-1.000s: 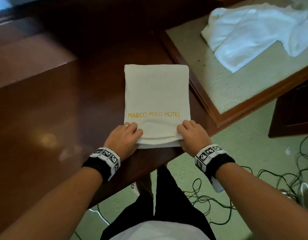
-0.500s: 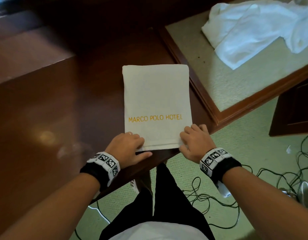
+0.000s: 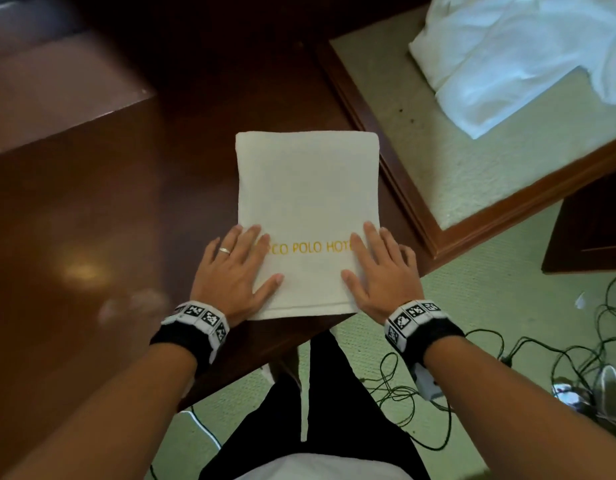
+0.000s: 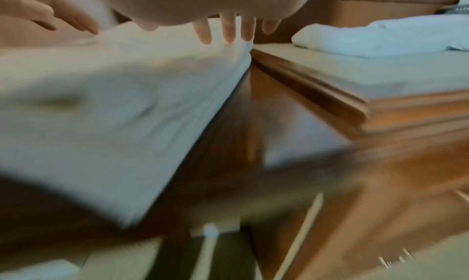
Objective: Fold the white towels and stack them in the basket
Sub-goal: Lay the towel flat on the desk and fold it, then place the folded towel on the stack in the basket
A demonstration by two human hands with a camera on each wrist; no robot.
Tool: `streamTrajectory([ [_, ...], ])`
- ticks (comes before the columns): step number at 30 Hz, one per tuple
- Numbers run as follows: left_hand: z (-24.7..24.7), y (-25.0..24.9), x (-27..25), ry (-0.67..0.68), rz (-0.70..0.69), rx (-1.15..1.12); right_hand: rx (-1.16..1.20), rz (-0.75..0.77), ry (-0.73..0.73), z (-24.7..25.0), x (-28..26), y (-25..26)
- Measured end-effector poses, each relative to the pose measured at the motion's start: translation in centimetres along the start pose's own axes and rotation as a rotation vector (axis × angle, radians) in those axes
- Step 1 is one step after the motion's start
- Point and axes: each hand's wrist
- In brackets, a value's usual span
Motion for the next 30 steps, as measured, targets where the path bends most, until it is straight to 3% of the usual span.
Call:
streamTrajectory([
  [2, 1.4, 1.0, 2.5, -0.083, -0.001, -0.01, -0.001, 0.02, -0.12, 1.3, 2.2, -0.7],
  [5, 3.5, 1.0, 7.6, -0.088, -0.041, 0.04, 0.011, 0.077, -0.238, 3.5, 7.3, -0.5],
  [10, 3.3, -0.5, 12.5, 0.062, -0.008, 0.103, -0.096, 0.181, -0.04, 4.4, 12.7, 1.1],
  [15, 2.0, 1.6, 10.1, 0.203, 0.194, -0.007, -0.045, -0.058, 0.056, 2.9, 11.0, -2.0],
  [21, 2.3, -0.8, 4.7, 0.068, 0.401, -0.213, 0.117, -0.282, 0.029, 2.5, 5.9, -0.6],
  [26, 1.8, -3.6, 1.4, 0.059, 0.623, -0.576, 0.397, -0.48, 0.111, 1.0, 2.7, 1.4],
  [30, 1.2, -4.0, 0.5, 0.06, 0.759, -0.709, 0.68, -0.63, 0.101, 0.4, 1.3, 2.2],
])
Point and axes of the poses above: each hand's wrist, its own x-axis towards the middle knuckle, its own z-axis out of the back of the hand, y = z × x, and after that the axes turned 1 degree about -x, right-handed
